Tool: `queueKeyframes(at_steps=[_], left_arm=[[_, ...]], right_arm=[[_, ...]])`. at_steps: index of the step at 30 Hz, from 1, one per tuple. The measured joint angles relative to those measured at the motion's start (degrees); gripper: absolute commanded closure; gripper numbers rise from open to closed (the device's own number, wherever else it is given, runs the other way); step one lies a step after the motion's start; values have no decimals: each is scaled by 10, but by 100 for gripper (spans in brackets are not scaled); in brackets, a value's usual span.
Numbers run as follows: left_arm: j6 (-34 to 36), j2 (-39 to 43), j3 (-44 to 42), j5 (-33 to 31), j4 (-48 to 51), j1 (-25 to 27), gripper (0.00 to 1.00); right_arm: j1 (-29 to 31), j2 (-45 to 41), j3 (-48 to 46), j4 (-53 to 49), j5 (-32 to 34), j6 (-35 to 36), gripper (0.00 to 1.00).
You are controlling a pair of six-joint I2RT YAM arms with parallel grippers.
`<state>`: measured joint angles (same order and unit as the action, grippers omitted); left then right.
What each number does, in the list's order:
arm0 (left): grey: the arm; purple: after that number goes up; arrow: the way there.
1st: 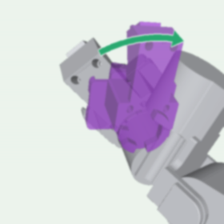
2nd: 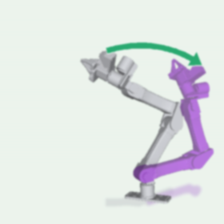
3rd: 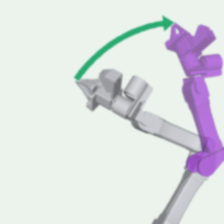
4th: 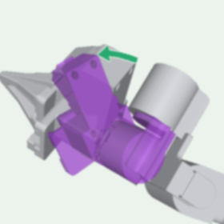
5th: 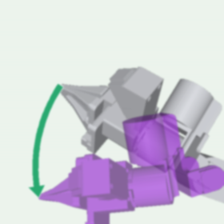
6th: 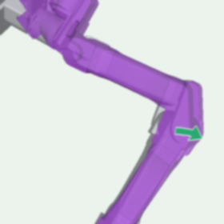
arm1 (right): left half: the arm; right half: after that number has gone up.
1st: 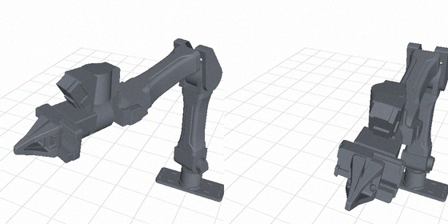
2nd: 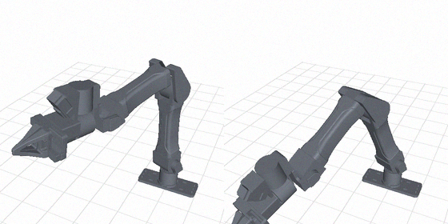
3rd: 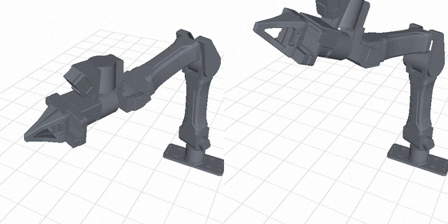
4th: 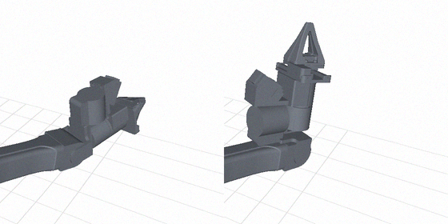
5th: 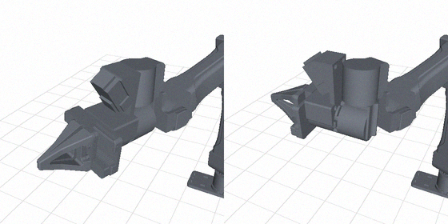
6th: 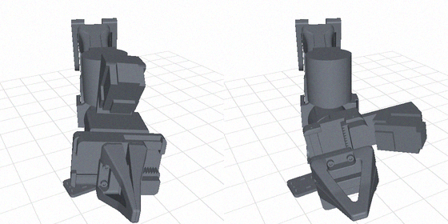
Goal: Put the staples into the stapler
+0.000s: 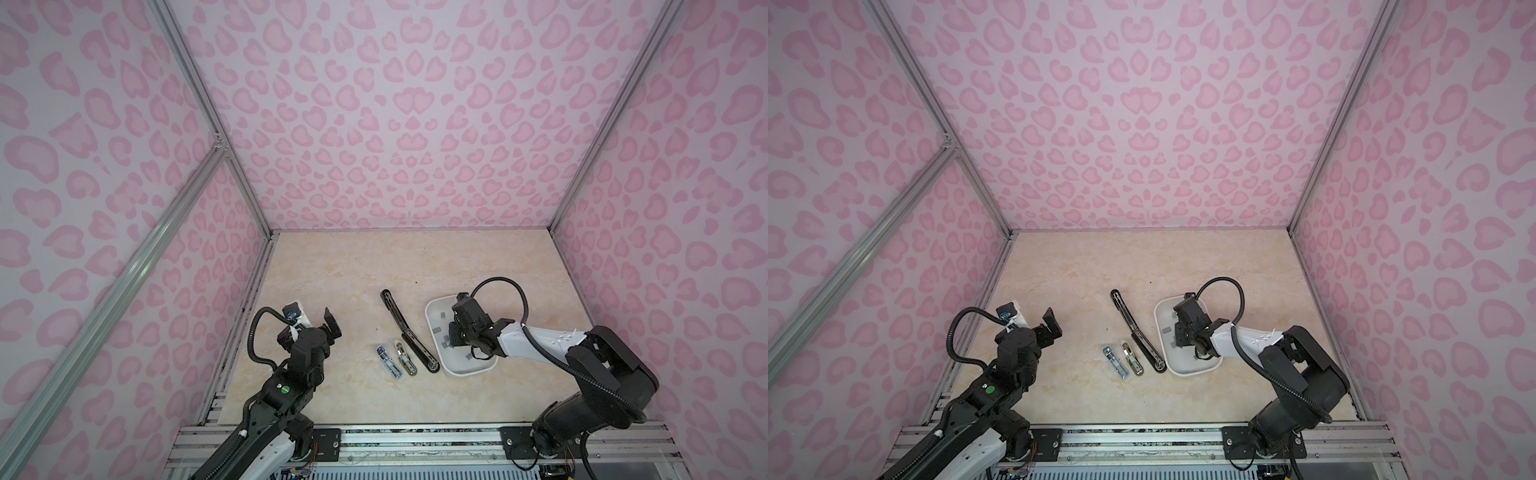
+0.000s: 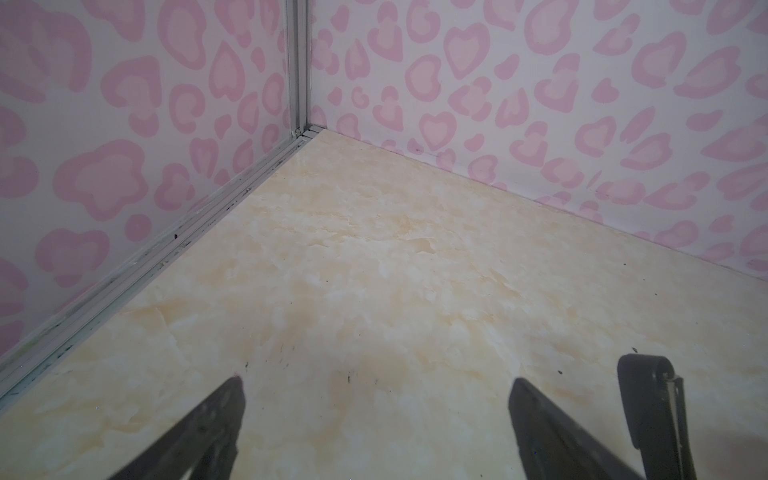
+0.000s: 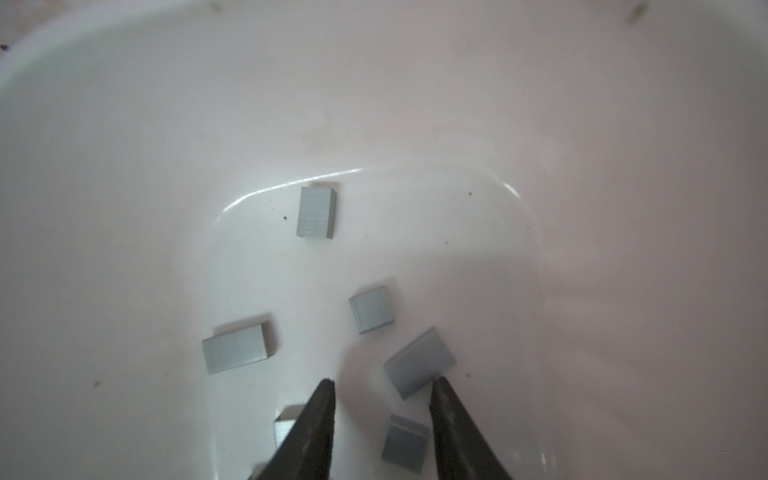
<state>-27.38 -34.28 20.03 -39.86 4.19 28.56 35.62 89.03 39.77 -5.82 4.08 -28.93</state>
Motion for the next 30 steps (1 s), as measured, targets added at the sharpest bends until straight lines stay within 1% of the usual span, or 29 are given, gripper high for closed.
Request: queueKeyframes(at_steps=[6, 10, 19, 25, 30], left_arm=[[0, 1, 0, 0, 0, 0, 0], [0, 5, 0, 0, 0, 0, 0], [0, 8, 0, 0, 0, 0, 0], [0, 8, 0, 0, 0, 0, 0], [0, 8, 0, 0, 0, 0, 0]], right_arm=[[0, 6, 2, -2, 24, 1, 58], [0, 16, 7, 4, 34, 2, 61], [2, 46, 33, 13, 40, 7, 63], [15, 61, 51, 13, 38, 14, 61], [29, 75, 70, 3, 48, 16, 64]])
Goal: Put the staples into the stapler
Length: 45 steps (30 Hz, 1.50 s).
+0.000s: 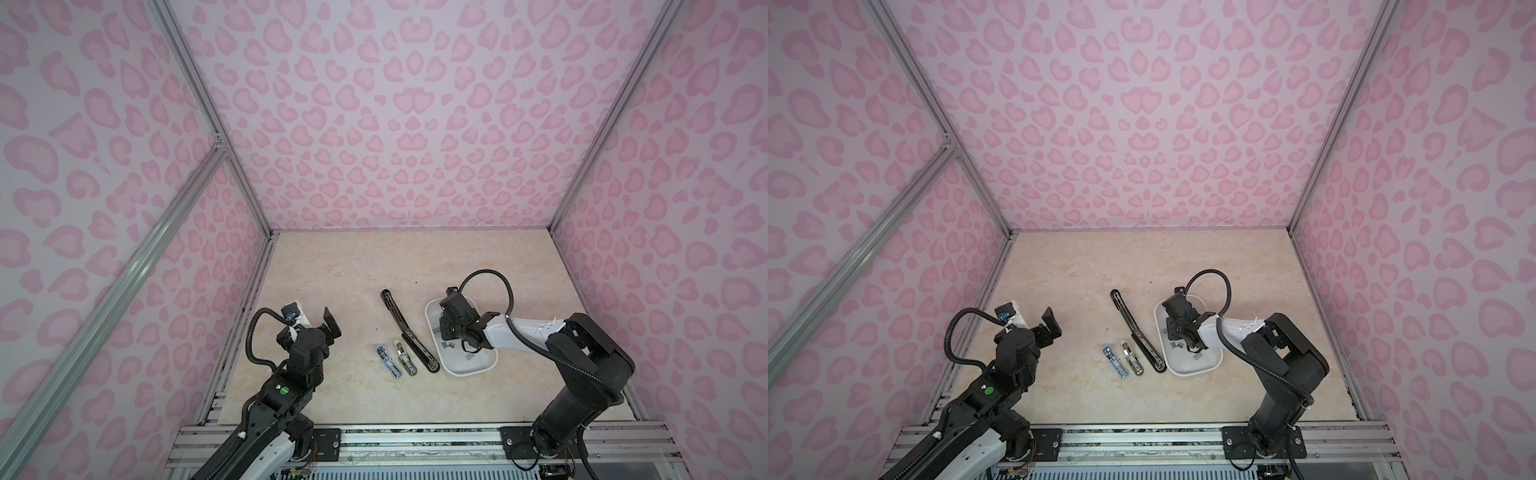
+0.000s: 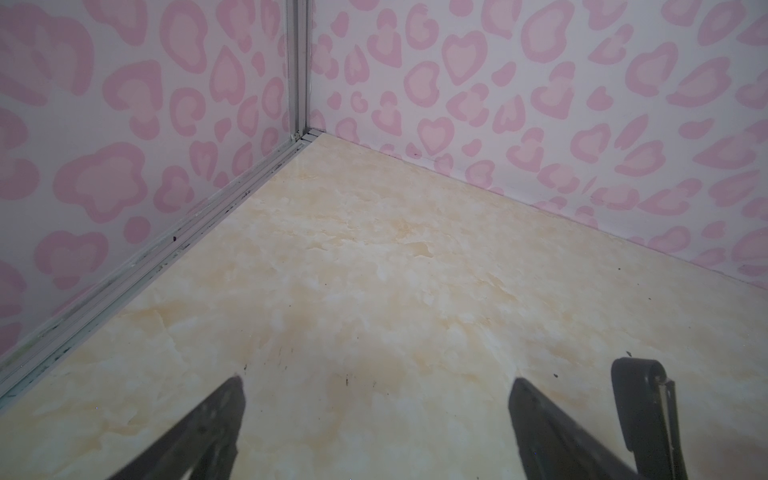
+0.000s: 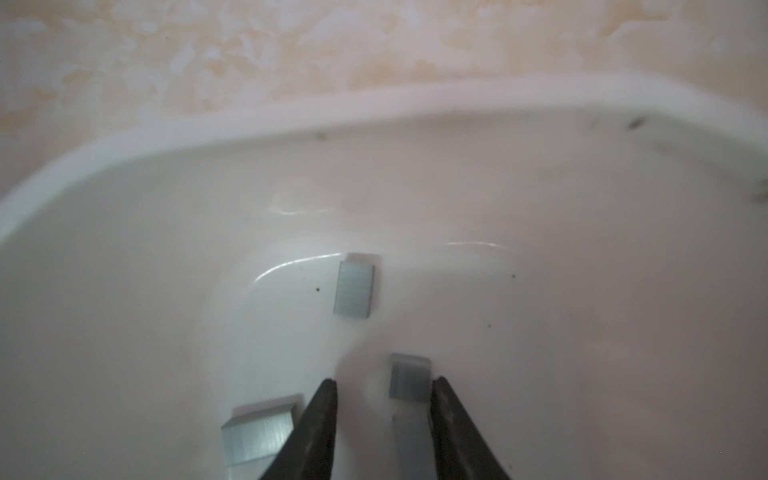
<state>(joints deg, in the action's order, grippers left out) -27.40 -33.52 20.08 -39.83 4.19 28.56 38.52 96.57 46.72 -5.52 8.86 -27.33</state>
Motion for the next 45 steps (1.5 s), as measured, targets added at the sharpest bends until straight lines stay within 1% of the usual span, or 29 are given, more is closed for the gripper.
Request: queueKeyframes(at_steps=[10, 14, 21, 25, 33, 38, 42, 45], left_arm=[[0, -1, 1, 0, 0, 0, 0], [0, 0, 1, 1, 0, 0, 0], [0, 0, 1, 2, 0, 0, 0], [0, -1, 1, 2, 0, 0, 0], [0, -6, 1, 4, 0, 0, 0], [0, -8, 1, 4, 0, 0, 0], [0, -8, 1, 4, 0, 0, 0], [0, -8, 1, 4, 0, 0, 0]], right_arm=[[7, -15, -10, -26, 36, 1, 65], [7, -18, -14, -29, 42, 1, 72], [9, -14, -9, -30, 42, 6, 74], [10, -13, -9, -30, 43, 6, 71], [11, -21, -15, -30, 35, 9, 71], [11, -26, -20, -31, 29, 10, 73], [8, -25, -21, -28, 27, 10, 78], [3, -21, -22, -18, 27, 10, 79]])
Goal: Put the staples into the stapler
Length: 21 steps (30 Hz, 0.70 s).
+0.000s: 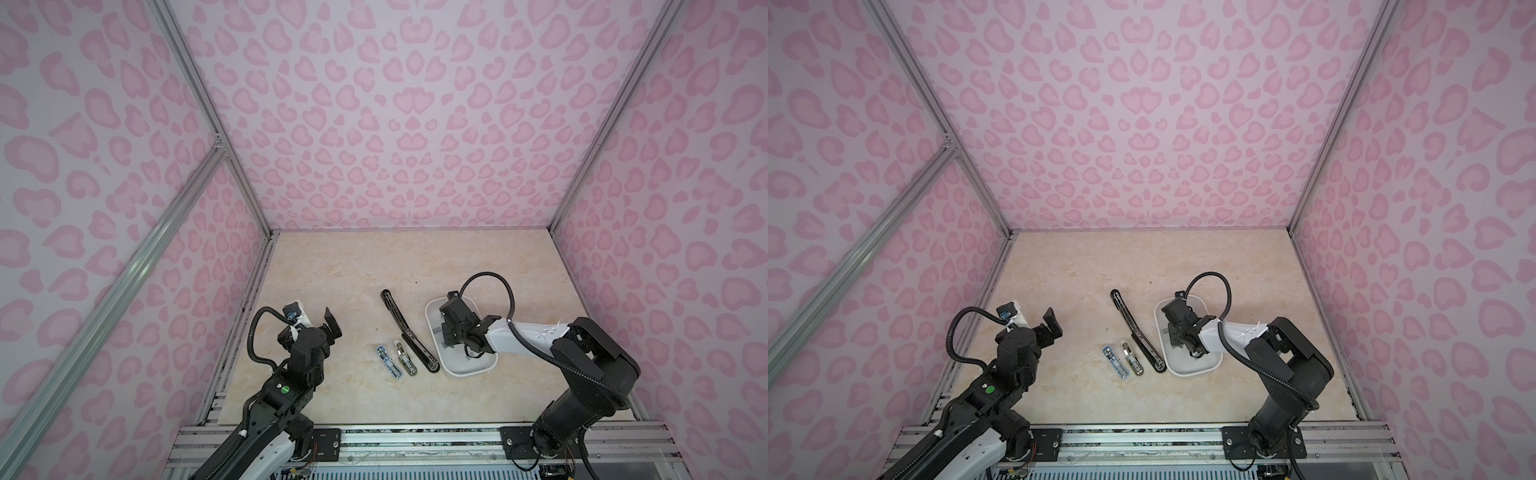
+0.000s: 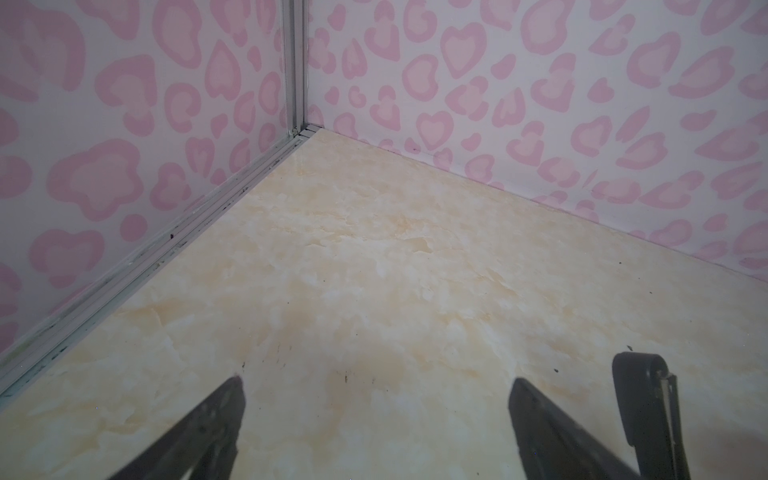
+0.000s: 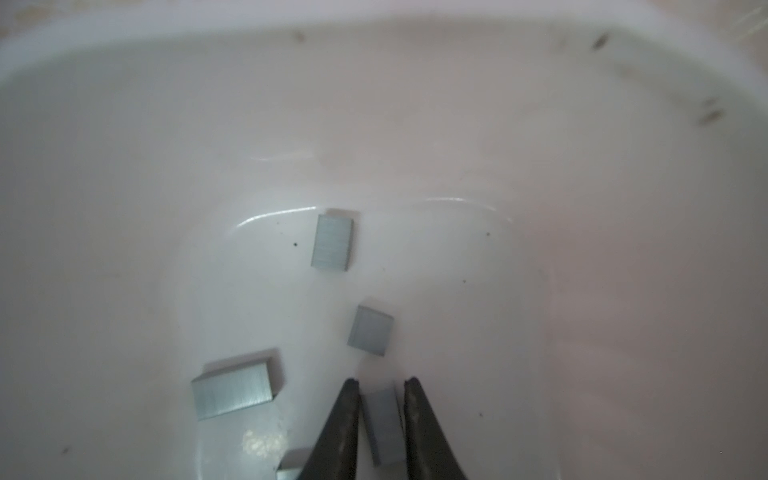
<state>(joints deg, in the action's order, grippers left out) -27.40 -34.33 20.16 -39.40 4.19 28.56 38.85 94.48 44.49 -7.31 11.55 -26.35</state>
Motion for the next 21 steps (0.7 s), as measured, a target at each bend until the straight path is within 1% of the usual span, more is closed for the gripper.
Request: queueKeyframes(at_steps=[15, 18, 21], left_arm=[[-2, -3, 1, 2, 0, 0, 1], [-2, -11, 1, 8, -1, 0, 2], [3, -30, 5, 33, -15, 0, 0]], right_arm=[[-3, 2, 0, 12, 0, 0, 86], [-4, -9, -2, 2, -8, 0, 86], [-3, -34, -6, -12, -8, 0, 87]])
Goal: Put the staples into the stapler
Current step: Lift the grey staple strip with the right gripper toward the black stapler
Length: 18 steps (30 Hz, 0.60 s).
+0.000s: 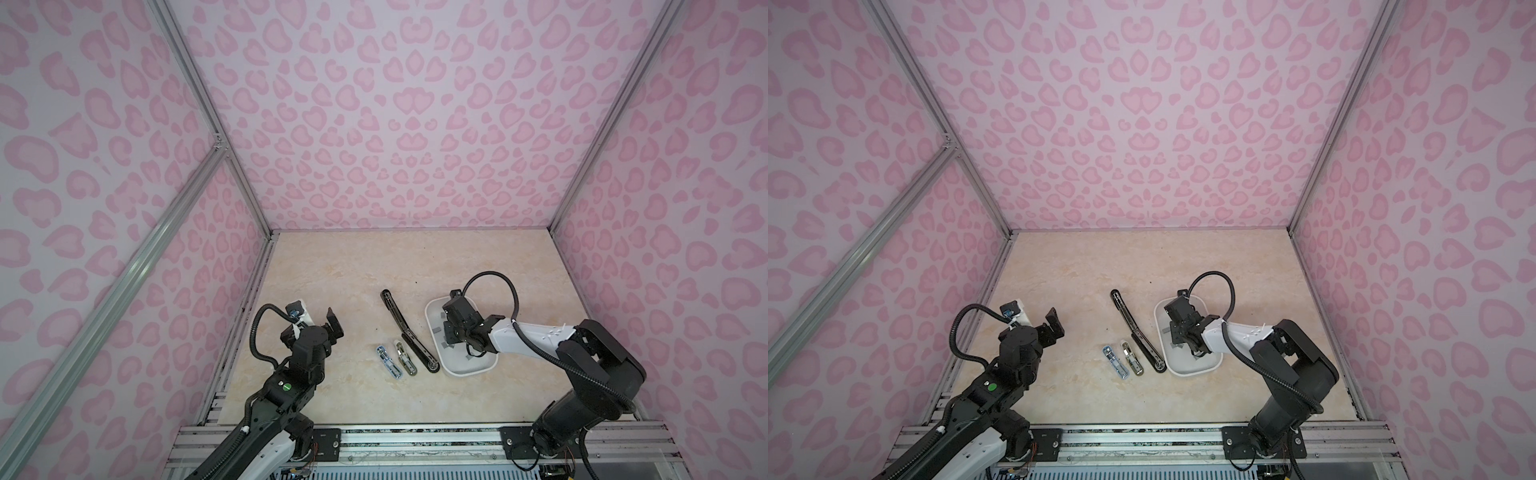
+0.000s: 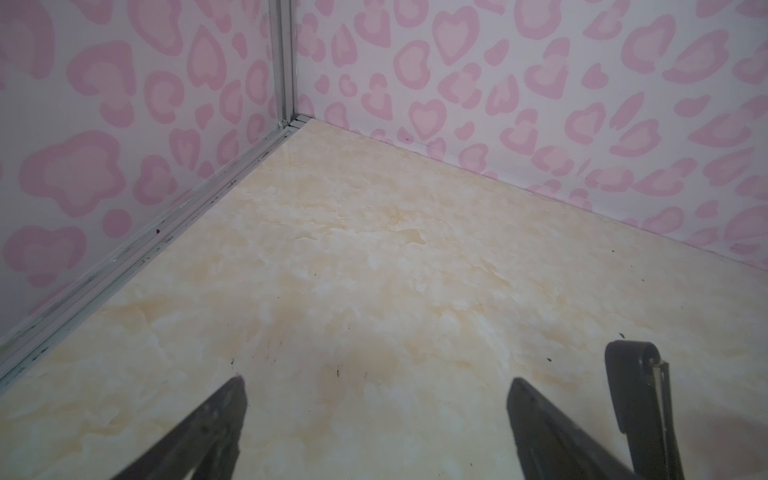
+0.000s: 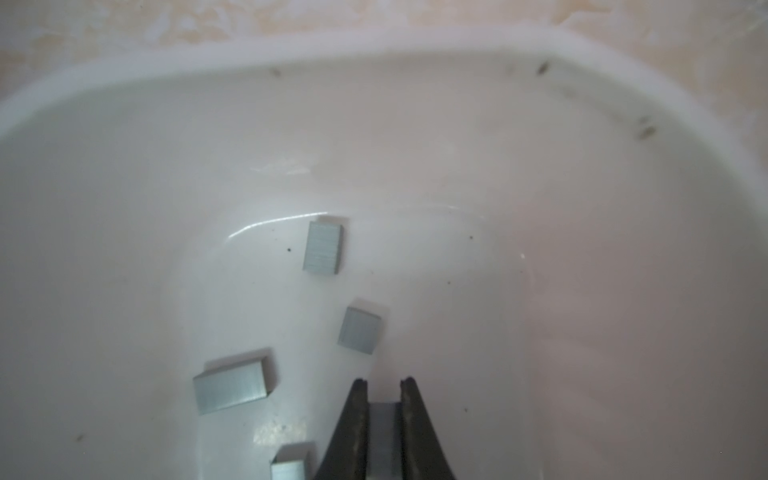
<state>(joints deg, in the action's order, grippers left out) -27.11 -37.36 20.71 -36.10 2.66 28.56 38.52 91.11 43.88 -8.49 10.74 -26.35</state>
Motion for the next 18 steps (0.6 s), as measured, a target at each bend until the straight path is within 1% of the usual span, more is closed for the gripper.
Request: queueKeyframes(at_steps=[3, 5, 7, 10, 12, 14, 16, 18], left_arm=[[17, -23, 3, 51, -21, 0, 2], [30, -46, 6, 100, -42, 0, 6], [42, -68, 13, 152, -58, 0, 10], [58, -94, 27, 214, -77, 1, 10], [63, -103, 28, 245, -92, 1, 9], [66, -107, 26, 267, -99, 1, 9], [68, -110, 26, 281, -102, 0, 9], [68, -111, 26, 291, -105, 0, 9]], right_arm=[[4, -48, -7, -15, 4, 0, 87], [11, -83, -12, -21, 8, 0, 87], [24, -125, -17, -33, 14, 2, 87], [50, -180, -17, -47, 17, 17, 87], [66, -214, -17, -51, 12, 32, 87], [76, -243, -14, -56, -11, 55, 87], [84, -268, -6, -64, -31, 83, 87], [97, -287, -3, -64, -36, 107, 87]])
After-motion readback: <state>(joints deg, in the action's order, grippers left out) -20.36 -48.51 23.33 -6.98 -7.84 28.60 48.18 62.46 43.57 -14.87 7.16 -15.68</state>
